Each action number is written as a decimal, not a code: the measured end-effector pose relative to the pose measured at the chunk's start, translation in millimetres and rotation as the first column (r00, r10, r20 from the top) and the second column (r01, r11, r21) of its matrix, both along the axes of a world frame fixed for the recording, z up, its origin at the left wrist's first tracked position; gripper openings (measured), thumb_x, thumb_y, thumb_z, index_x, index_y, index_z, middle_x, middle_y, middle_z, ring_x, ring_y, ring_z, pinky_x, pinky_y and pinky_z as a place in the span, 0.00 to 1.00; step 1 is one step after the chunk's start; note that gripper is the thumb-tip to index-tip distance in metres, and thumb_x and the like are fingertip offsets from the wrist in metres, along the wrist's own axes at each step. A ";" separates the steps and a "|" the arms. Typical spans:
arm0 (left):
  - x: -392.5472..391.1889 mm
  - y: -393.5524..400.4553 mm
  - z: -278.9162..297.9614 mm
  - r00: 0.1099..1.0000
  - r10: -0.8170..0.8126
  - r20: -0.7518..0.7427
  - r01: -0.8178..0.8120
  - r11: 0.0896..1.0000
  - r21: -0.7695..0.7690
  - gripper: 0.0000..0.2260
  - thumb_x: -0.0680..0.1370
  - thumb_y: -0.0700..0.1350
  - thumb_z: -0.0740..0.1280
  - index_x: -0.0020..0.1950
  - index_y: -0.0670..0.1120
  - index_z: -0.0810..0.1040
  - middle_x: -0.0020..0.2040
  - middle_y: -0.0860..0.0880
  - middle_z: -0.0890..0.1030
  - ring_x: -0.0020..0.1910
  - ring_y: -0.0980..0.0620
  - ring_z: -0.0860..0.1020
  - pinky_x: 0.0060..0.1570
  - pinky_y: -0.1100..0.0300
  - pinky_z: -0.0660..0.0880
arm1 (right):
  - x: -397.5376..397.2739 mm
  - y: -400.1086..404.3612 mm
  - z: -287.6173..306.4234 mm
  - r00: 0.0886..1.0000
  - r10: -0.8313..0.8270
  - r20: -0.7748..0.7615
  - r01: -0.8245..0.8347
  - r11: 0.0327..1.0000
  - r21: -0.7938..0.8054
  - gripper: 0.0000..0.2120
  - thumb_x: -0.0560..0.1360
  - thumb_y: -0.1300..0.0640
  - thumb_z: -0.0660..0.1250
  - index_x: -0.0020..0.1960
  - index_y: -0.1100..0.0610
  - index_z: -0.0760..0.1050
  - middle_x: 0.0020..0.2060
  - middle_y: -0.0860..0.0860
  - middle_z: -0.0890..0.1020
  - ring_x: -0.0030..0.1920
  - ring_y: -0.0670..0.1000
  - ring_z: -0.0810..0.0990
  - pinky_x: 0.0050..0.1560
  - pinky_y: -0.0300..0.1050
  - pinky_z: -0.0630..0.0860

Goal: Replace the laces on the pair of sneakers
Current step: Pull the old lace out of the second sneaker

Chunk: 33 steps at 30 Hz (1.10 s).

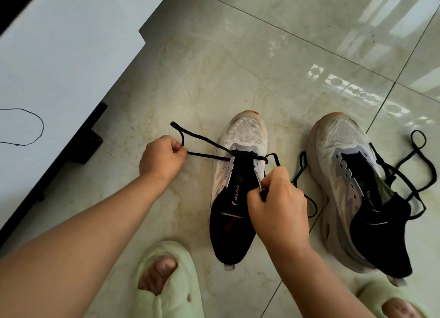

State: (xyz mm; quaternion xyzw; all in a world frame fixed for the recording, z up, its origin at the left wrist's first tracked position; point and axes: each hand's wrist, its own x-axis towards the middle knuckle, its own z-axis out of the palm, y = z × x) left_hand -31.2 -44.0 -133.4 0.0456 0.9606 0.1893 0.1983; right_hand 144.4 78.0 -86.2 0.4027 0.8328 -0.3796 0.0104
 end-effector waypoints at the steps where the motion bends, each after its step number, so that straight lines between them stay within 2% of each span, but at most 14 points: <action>1: 4.3 1.2 4.9 1.000 -0.009 -0.007 0.010 0.999 0.048 0.08 0.73 0.47 0.68 0.35 0.48 0.74 0.36 0.52 0.78 0.37 0.51 0.76 0.39 0.59 0.72 | 0.0 0.3 0.2 1.000 -0.001 0.005 0.001 1.000 -0.002 0.11 0.72 0.59 0.62 0.37 0.52 0.59 0.27 0.49 0.72 0.29 0.47 0.70 0.29 0.42 0.65; 4: 23.9 8.5 22.8 0.962 -0.211 -0.173 0.250 0.935 0.250 0.10 0.71 0.44 0.70 0.31 0.47 0.73 0.32 0.54 0.75 0.29 0.53 0.73 0.34 0.59 0.73 | -0.3 0.3 1.1 1.000 0.002 0.004 -0.002 1.000 0.001 0.10 0.72 0.59 0.62 0.38 0.53 0.60 0.27 0.49 0.72 0.29 0.48 0.70 0.28 0.41 0.65; 6: 34.0 15.1 30.6 0.881 -0.394 -0.263 0.464 0.831 0.308 0.02 0.71 0.42 0.71 0.40 0.47 0.79 0.39 0.54 0.75 0.28 0.54 0.72 0.34 0.63 0.70 | -1.7 0.0 2.1 1.000 0.009 -0.001 -0.009 1.000 0.001 0.09 0.71 0.59 0.62 0.38 0.54 0.61 0.27 0.49 0.72 0.29 0.47 0.69 0.28 0.41 0.64; 8: 39.4 21.0 31.1 0.797 -0.515 -0.314 0.596 0.757 0.270 0.07 0.72 0.39 0.71 0.49 0.45 0.82 0.44 0.52 0.76 0.30 0.55 0.72 0.35 0.65 0.69 | -2.0 -0.3 2.7 1.000 0.020 0.001 -0.020 1.000 0.008 0.09 0.71 0.59 0.62 0.39 0.55 0.61 0.27 0.48 0.71 0.29 0.47 0.69 0.27 0.42 0.62; 9: 39.9 22.0 30.6 0.771 -0.547 -0.328 0.628 0.737 0.249 0.08 0.72 0.38 0.71 0.49 0.44 0.83 0.44 0.50 0.77 0.32 0.55 0.73 0.35 0.65 0.69 | -1.6 -0.8 3.3 1.000 0.022 0.000 -0.022 1.000 0.011 0.09 0.71 0.59 0.62 0.39 0.55 0.61 0.27 0.48 0.71 0.29 0.48 0.69 0.27 0.42 0.62; 13: 37.0 22.2 30.8 0.714 -0.612 -0.341 0.694 0.686 0.221 0.01 0.72 0.37 0.71 0.42 0.41 0.81 0.42 0.48 0.78 0.32 0.57 0.71 0.33 0.64 0.69 | -0.5 -3.5 6.1 1.000 0.009 -0.024 -0.009 1.000 0.004 0.09 0.72 0.59 0.62 0.39 0.56 0.62 0.27 0.49 0.72 0.30 0.52 0.71 0.30 0.48 0.66; 15: 38.1 24.6 30.5 0.756 -0.588 -0.288 0.652 0.711 0.263 0.03 0.72 0.36 0.67 0.40 0.42 0.76 0.39 0.50 0.76 0.30 0.56 0.69 0.33 0.62 0.69 | -0.9 -5.5 8.0 0.999 0.003 -0.036 -0.003 1.000 -0.004 0.08 0.72 0.59 0.62 0.39 0.56 0.62 0.28 0.51 0.73 0.31 0.55 0.72 0.32 0.50 0.69; 17: 39.9 26.4 28.6 0.836 -0.495 -0.236 0.548 0.780 0.303 0.05 0.73 0.36 0.64 0.40 0.45 0.70 0.32 0.53 0.72 0.28 0.55 0.69 0.31 0.60 0.67 | -1.5 -6.8 9.4 0.999 -0.011 -0.049 0.011 1.000 -0.007 0.08 0.72 0.59 0.62 0.39 0.57 0.63 0.28 0.51 0.73 0.31 0.56 0.72 0.33 0.51 0.70; 19: 40.0 25.3 24.9 0.882 -0.409 -0.233 0.459 0.856 0.238 0.05 0.73 0.38 0.63 0.40 0.46 0.68 0.29 0.51 0.71 0.28 0.49 0.71 0.30 0.56 0.69 | -1.8 -8.2 11.0 0.998 -0.022 -0.062 0.022 1.000 -0.010 0.08 0.72 0.59 0.63 0.39 0.57 0.63 0.28 0.51 0.72 0.31 0.55 0.72 0.32 0.50 0.69; 22: 29.6 18.4 18.5 0.927 -0.312 -0.208 0.332 0.941 0.064 0.03 0.73 0.41 0.62 0.41 0.47 0.68 0.31 0.50 0.74 0.31 0.44 0.73 0.30 0.55 0.70 | -0.7 -9.7 13.1 0.996 -0.045 -0.082 0.043 0.999 -0.024 0.09 0.72 0.60 0.63 0.38 0.57 0.63 0.26 0.50 0.70 0.29 0.54 0.70 0.31 0.49 0.68; 26: 11.7 1.2 7.2 0.954 -0.247 -0.167 0.239 0.969 -0.068 0.02 0.74 0.43 0.62 0.41 0.47 0.71 0.34 0.51 0.75 0.33 0.48 0.73 0.28 0.59 0.66 | 1.9 -9.4 12.6 0.995 -0.064 -0.081 0.061 0.997 -0.046 0.10 0.72 0.60 0.62 0.36 0.55 0.61 0.26 0.49 0.69 0.27 0.50 0.66 0.29 0.48 0.67; 28: 4.3 -9.3 1.9 0.971 -0.188 -0.145 0.175 0.980 -0.100 0.03 0.74 0.44 0.62 0.41 0.47 0.73 0.36 0.51 0.76 0.33 0.50 0.72 0.27 0.60 0.63 | 2.2 -8.5 11.2 0.995 -0.069 -0.078 0.066 0.997 -0.045 0.12 0.72 0.60 0.63 0.36 0.54 0.60 0.25 0.48 0.69 0.26 0.49 0.66 0.28 0.47 0.67; 31: -0.6 -22.2 -0.7 0.990 -0.093 -0.106 0.077 0.987 -0.144 0.04 0.74 0.44 0.63 0.43 0.47 0.77 0.42 0.49 0.78 0.38 0.49 0.73 0.32 0.59 0.65 | 2.5 -6.8 9.1 0.995 -0.069 -0.071 0.067 0.997 -0.036 0.13 0.71 0.61 0.63 0.35 0.53 0.59 0.25 0.48 0.69 0.26 0.48 0.66 0.28 0.47 0.66; 33: 4.0 -24.4 1.6 0.987 -0.135 -0.090 0.127 0.988 -0.085 0.03 0.74 0.43 0.64 0.44 0.47 0.78 0.46 0.48 0.79 0.42 0.49 0.75 0.38 0.58 0.68 | 3.6 -6.2 7.7 0.996 -0.071 -0.056 0.069 0.997 -0.036 0.13 0.71 0.61 0.63 0.35 0.53 0.59 0.26 0.48 0.69 0.27 0.48 0.66 0.29 0.47 0.67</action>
